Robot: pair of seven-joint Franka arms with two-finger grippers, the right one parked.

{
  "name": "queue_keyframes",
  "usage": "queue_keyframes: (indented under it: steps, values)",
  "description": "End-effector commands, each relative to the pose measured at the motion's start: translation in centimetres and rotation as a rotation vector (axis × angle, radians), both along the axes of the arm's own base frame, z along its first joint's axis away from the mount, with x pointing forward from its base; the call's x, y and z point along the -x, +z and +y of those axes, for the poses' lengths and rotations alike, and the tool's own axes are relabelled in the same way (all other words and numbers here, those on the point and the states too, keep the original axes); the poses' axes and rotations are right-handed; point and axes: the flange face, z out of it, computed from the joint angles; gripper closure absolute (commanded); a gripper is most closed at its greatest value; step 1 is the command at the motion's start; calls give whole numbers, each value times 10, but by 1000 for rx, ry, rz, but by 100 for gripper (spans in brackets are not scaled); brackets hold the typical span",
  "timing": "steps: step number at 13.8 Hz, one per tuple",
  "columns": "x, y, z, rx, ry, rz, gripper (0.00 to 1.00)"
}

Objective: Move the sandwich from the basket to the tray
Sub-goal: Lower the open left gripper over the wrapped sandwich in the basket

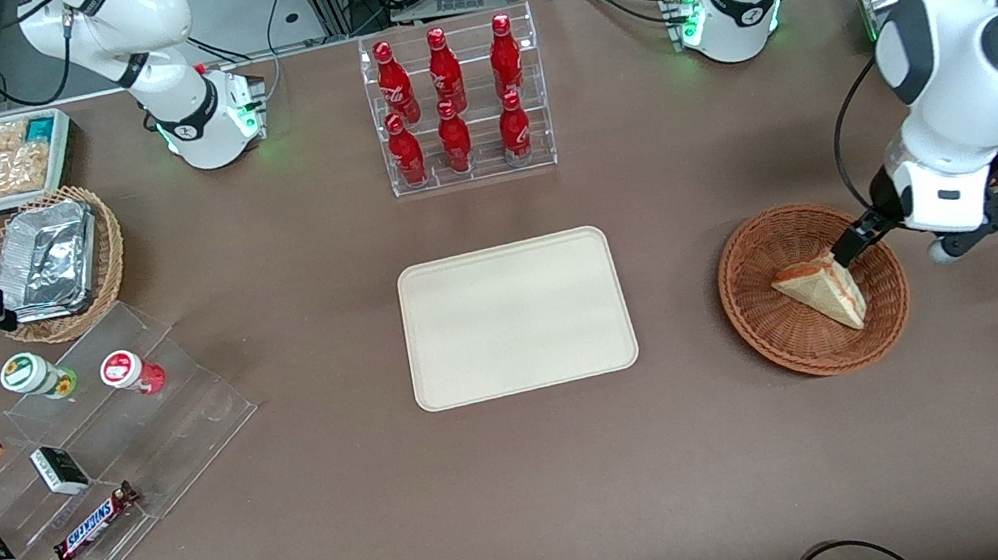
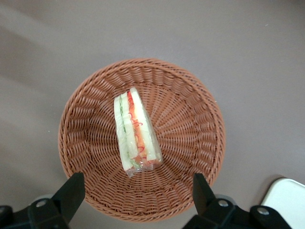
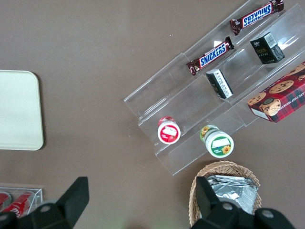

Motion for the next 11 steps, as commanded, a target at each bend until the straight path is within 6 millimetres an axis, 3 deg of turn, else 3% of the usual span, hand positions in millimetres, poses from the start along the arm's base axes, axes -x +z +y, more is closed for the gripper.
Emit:
queue_keyframes:
  steps: [1, 5, 11]
  values:
    - [1, -19, 0, -5, 29, 15, 0]
    - [-1, -53, 1, -4, 64, 70, 0]
    - [-5, -88, 0, 0, 82, 89, 0]
